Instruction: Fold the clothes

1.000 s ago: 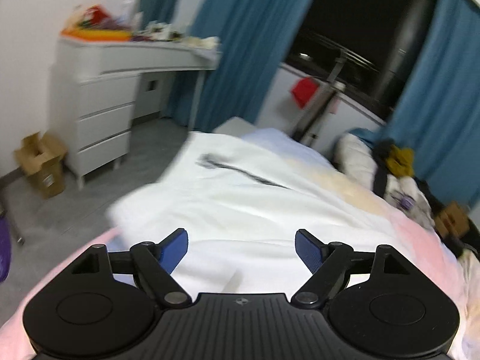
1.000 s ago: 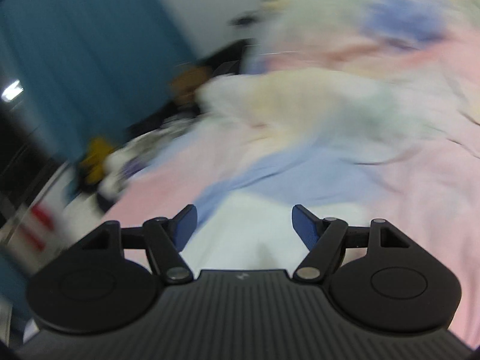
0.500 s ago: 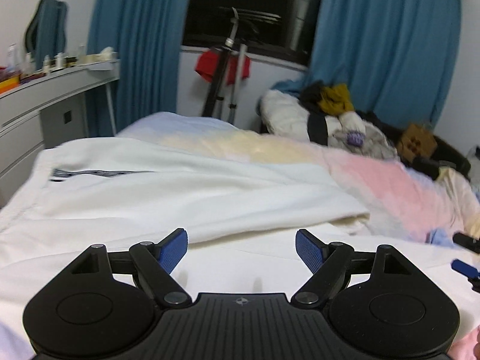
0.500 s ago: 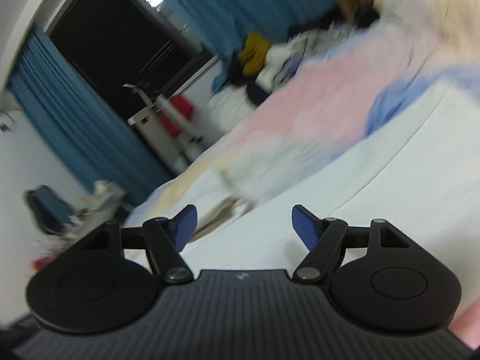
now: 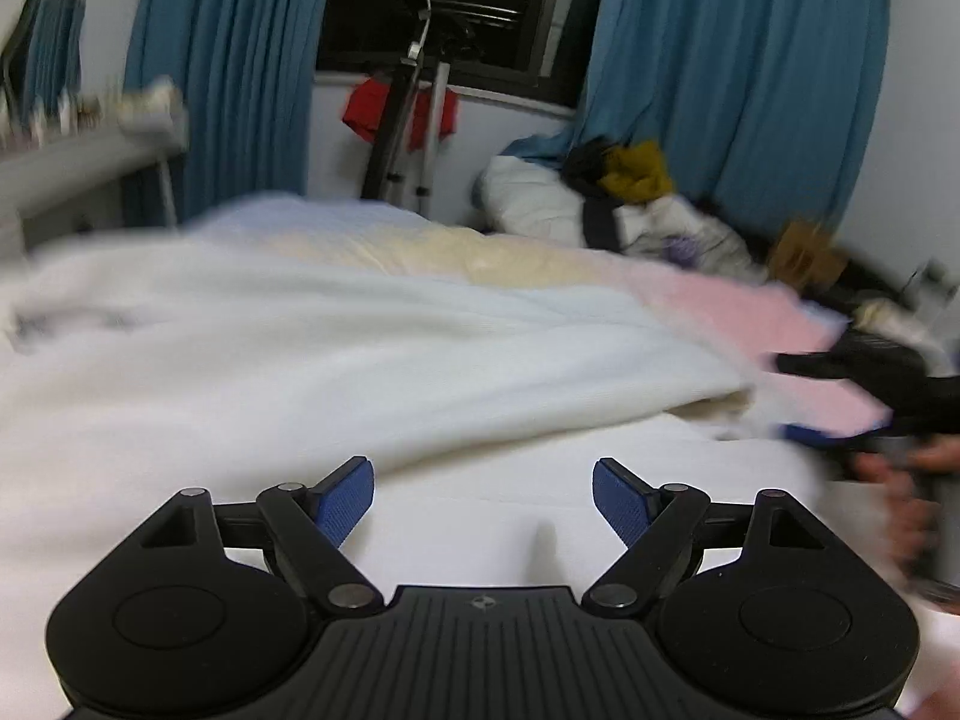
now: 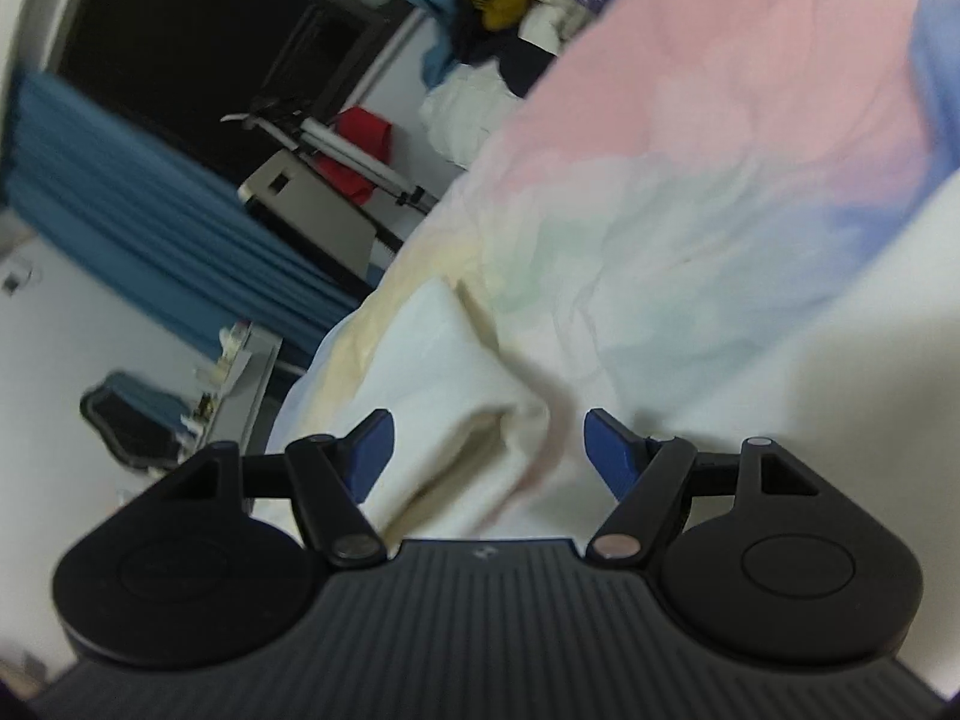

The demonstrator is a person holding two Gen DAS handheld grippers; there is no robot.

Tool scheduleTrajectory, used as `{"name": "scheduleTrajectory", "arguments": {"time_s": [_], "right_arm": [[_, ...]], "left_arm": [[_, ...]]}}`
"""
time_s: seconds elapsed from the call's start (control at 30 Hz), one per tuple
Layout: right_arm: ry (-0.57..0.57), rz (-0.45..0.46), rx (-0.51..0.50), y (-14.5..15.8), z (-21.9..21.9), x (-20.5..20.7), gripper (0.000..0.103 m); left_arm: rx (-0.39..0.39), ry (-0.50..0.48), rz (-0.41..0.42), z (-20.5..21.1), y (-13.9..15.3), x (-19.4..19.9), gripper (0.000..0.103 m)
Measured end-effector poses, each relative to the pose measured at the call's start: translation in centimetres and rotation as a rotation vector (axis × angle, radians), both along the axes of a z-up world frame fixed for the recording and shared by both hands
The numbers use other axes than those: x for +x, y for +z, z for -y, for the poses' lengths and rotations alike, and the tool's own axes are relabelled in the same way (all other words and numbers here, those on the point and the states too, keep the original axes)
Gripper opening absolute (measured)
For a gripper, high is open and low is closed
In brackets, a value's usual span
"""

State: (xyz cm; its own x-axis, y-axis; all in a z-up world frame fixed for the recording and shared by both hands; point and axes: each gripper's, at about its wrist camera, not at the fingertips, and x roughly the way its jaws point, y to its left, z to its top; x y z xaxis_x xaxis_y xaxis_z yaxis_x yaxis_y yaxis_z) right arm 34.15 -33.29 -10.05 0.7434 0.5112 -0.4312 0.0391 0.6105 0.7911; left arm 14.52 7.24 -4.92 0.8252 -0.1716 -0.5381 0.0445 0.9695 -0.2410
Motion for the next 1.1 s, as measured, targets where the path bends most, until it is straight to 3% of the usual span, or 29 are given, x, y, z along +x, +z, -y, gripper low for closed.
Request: {"name": "scheduleTrajectory", "arguments": {"time_s": [0.07,0.13,0.2,0.3,0.37,0.43,0.5,0.53,0.6,0.7,0.87,1.0,1.1], "right_arm": [[-0.009,-0.011,0.006,-0.8,-0.8,2.1,0.073],[-0.013,0.002,-0.018,-0.6,-1.8,3.6,0.073],[-0.004,-0.011,-0.039,-0.7,-3.0,4.9,0.073],[0.039,-0.088,-0.097,-1.2,-5.6,6.3,0.073],[0.049,-0.088,-0.179,-0.7,-7.4,6.3,0.073],[0.046,-0.06,-0.285,0.2,-9.2,5.9,0.067],[0.03,-0.052,-0.361,1.3,-10.4,5.5,0.047],[0.021,-0.039,-0.375,1.9,-10.9,5.4,0.042],[0.006,0.016,-0.41,4.2,-12.0,4.8,0.033],[0.039,0.152,-0.492,8.4,-15.4,4.1,0.03],[0.274,0.36,-0.586,11.7,-25.0,2.4,0.029],[0.462,0.375,-0.742,7.6,-32.5,0.5,0.029],[0.512,0.412,-0.914,3.8,-35.5,-1.3,0.031]], "left_arm": [[-0.063,-0.028,-0.02,-1.0,-1.2,-0.3,0.082],[-0.069,-0.031,-0.024,-1.5,-1.2,0.0,0.082],[-0.105,-0.038,0.015,-2.3,-0.8,0.0,0.082],[-0.154,-0.026,0.018,-3.2,-0.7,0.3,0.082],[-0.175,-0.02,0.037,-3.7,-0.7,-0.5,0.082],[-0.188,0.011,0.049,-4.7,-0.7,-1.6,0.082],[-0.207,0.03,0.047,-5.8,-0.6,-1.8,0.082],[-0.228,0.037,0.057,-6.4,-0.4,-1.8,0.082],[-0.283,0.062,0.078,-7.9,0.0,-1.9,0.082],[-0.331,0.093,0.105,-9.9,0.5,-2.1,0.082],[-0.402,0.149,0.179,-13.3,1.4,-3.2,0.082],[-0.448,0.207,0.246,-15.4,2.1,-4.2,0.082],[-0.486,0.23,0.26,-16.4,2.1,-4.4,0.083]]}}
